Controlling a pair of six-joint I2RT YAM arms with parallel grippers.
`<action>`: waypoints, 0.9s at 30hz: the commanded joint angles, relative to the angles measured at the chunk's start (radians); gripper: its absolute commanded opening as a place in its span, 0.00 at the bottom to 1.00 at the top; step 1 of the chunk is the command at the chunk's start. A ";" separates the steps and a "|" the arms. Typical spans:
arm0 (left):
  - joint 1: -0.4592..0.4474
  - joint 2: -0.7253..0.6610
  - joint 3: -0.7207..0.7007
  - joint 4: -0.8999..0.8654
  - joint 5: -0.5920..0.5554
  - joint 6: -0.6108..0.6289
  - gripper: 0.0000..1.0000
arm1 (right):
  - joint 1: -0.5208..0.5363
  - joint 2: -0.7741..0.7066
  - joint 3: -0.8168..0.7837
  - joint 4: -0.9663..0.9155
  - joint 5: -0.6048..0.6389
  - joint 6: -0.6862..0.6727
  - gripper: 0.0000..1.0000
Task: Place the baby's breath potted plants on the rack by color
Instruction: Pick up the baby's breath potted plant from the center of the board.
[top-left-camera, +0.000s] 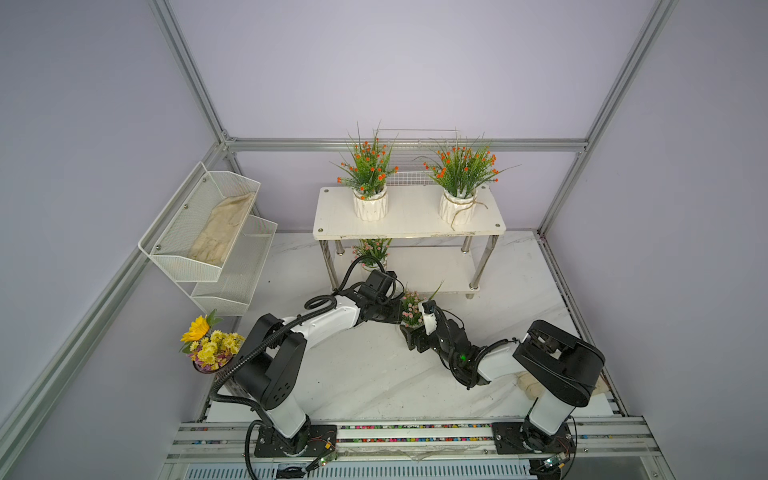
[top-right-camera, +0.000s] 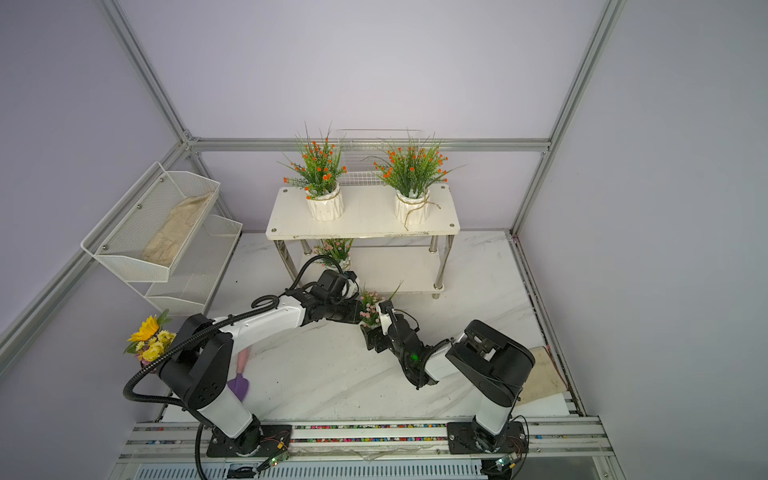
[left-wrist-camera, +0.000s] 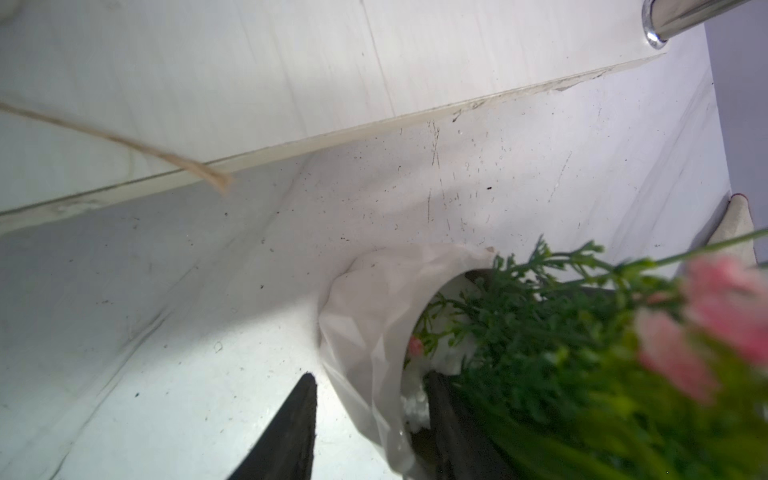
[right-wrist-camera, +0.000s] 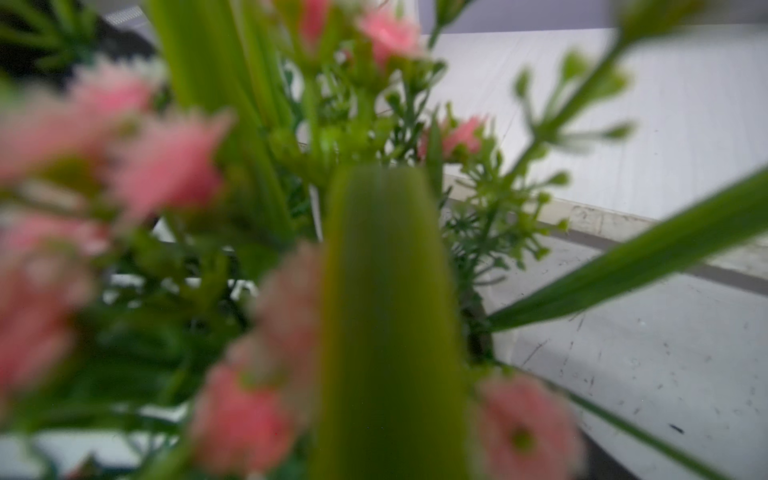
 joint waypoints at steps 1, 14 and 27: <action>0.010 -0.071 -0.007 0.001 0.014 0.002 0.46 | 0.005 -0.050 -0.006 0.051 -0.008 -0.010 0.66; 0.061 -0.137 -0.101 0.000 -0.036 -0.012 0.47 | 0.004 -0.123 -0.018 0.029 0.009 -0.034 0.65; 0.060 -0.090 -0.116 0.048 -0.015 -0.031 0.47 | 0.005 -0.082 -0.079 0.069 -0.013 0.007 0.66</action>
